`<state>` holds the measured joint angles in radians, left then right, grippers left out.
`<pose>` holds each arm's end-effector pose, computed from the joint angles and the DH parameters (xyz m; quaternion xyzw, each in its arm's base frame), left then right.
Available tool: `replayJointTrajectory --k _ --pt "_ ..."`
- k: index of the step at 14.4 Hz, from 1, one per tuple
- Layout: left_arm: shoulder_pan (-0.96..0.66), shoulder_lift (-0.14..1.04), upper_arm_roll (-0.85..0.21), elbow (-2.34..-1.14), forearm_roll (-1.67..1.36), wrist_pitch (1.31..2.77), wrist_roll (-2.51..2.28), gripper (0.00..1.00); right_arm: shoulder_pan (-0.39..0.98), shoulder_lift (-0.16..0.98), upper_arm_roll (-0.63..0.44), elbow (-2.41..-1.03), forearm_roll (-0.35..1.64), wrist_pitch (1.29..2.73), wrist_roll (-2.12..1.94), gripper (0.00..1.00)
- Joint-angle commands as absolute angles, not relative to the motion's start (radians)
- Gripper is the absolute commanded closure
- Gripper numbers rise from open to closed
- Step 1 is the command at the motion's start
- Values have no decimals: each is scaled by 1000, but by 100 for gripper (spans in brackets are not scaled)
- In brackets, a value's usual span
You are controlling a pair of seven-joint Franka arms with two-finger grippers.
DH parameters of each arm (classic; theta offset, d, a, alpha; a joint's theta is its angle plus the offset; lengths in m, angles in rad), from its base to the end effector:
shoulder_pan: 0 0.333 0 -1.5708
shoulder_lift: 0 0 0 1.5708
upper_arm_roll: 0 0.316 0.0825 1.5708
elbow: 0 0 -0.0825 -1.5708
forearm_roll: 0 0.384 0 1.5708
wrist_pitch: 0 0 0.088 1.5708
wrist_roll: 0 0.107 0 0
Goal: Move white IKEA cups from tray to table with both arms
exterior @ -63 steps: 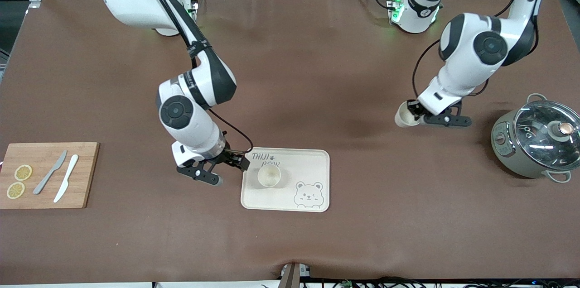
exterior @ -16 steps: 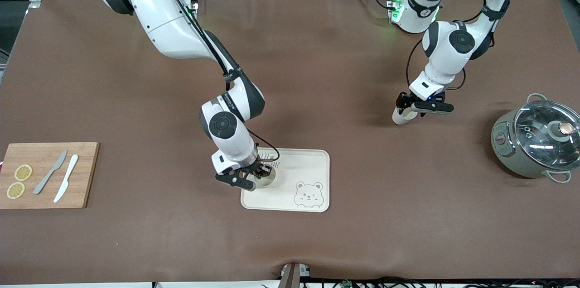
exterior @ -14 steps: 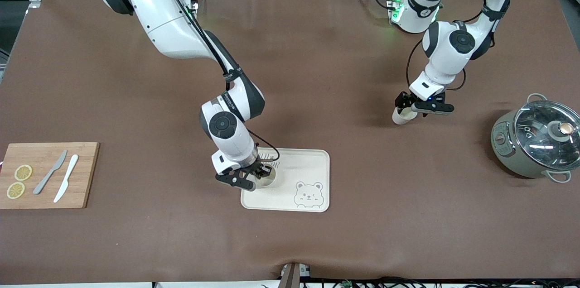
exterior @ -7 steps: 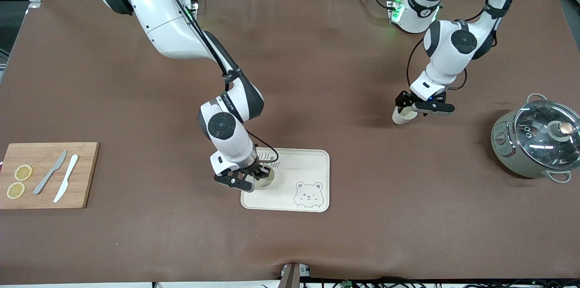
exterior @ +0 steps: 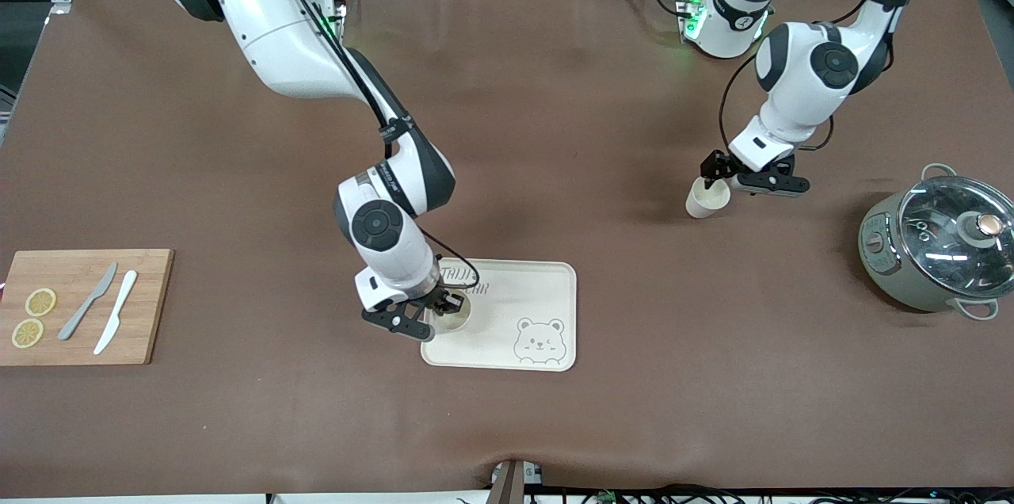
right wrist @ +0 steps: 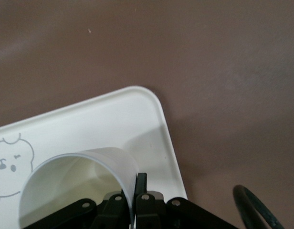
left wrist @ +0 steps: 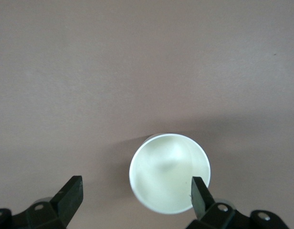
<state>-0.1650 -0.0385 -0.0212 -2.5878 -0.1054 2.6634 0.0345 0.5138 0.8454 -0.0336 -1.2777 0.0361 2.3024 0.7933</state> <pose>0.4453 -0.0807 0.2830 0.9959 -0.0648 0.0548 0.0307 0.6768 0.3611 0.2603 -0.9831 0.1593 -0.0707 0.0553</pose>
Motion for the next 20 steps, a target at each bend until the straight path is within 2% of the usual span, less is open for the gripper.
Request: replayJointTrajectory --k 1,4,6,9,11,17,20 --pt "-132 -101 -28 -2518 -138 2512 66 0 473 784 -21 -1295 29 2197 732 100" --pt "-107 -118 -31 -2439 -138 2422 37 0 446 724 -21 -1363 28 2181 683 100" --pt "-107 -118 -31 -2343 -138 2366 -35 0 413 675 -21 -1435 28 2190 620 100" --pt "-107 -60 -28 -2050 -127 2014 -129 0 358 583 -21 -1598 28 2291 508 100" --pt "-104 -28 -25 -1898 -121 1829 -130 0 324 548 -21 -1678 29 2345 442 100" --pt "-83 -75 -46 -1813 -54 1790 -118 0 183 471 -17 -1827 35 2434 179 100" --pt "-57 -72 -77 -1723 3 1705 -77 0 91 462 -12 -1879 41 2490 -3 100"
